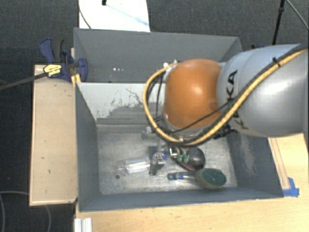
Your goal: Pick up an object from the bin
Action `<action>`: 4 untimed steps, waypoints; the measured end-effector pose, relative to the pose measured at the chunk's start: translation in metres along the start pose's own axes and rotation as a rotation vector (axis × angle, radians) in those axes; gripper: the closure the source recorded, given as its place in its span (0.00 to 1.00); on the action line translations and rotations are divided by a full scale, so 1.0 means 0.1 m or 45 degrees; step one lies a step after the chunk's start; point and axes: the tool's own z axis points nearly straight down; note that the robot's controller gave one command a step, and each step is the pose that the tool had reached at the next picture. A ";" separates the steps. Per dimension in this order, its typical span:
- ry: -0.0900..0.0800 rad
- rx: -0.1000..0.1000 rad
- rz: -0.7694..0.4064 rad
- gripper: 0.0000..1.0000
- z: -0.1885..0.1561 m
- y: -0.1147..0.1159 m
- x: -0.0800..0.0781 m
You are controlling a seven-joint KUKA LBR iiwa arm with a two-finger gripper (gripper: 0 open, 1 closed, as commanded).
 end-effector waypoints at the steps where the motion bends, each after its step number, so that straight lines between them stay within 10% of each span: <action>1: -0.011 -0.003 -0.059 0.00 1.33 0.11 -0.09; 3: -0.017 -0.005 0.249 0.00 0.83 -0.03 -0.01; 4: -0.014 -0.005 0.320 0.00 1.31 -0.04 0.07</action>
Offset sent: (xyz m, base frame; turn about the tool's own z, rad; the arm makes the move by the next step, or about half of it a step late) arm 0.0073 0.0108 -0.1312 -0.0490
